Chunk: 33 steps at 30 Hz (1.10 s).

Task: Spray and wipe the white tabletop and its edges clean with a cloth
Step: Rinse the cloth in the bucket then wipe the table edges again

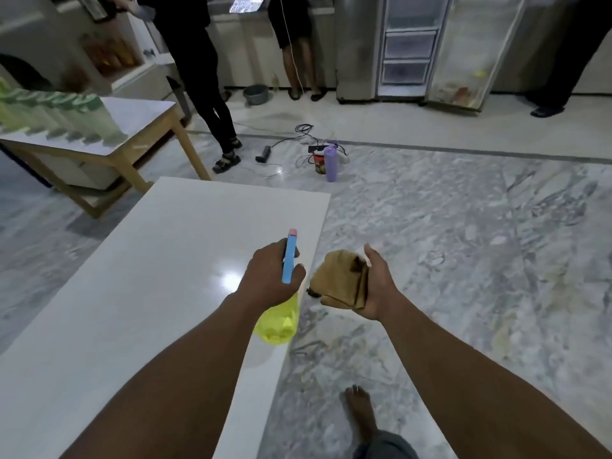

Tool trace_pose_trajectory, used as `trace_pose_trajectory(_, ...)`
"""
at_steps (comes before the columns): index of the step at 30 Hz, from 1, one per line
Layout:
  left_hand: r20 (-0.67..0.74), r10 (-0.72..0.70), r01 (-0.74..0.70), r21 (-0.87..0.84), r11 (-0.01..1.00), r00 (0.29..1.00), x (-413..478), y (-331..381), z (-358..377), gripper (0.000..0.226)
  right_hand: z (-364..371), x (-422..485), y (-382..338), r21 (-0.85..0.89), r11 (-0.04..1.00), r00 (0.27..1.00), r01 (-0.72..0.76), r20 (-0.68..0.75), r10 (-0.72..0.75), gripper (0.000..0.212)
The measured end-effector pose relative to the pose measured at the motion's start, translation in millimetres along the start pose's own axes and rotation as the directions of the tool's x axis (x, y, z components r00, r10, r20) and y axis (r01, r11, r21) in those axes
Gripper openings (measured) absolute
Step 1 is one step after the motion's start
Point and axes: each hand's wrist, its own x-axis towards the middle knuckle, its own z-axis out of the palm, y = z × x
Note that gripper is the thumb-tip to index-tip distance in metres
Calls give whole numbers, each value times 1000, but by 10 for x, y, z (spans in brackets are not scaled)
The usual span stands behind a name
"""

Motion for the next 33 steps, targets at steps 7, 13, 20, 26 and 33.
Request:
trace_pose_trajectory(7,-102,-47,46,-16,999,994,1473,5,272,28,133,1175,-719,-135,990,979,33,-196,-59,46)
trace_pose_trajectory(13,-210,-74,64,-57,996,975,2148,-138,422,27,414,2077,-944,-811,463,724,359,-71,-686,63)
trace_pose_trajectory(20,-236,-41,43,3,999,971,2434,-390,531,24,425,2980,-635,-862,334,657,381,-2,-754,61)
trace_pose_trajectory(26,-259,3,2,19,1000,966,2580,-424,540,23,369,3139,-592,-894,238,583,379,31,-812,70)
trace_pose_trajectory(33,-269,-49,45,-22,999,962,2498,-493,533,27,294,3100,-798,-925,213,662,316,54,-747,61)
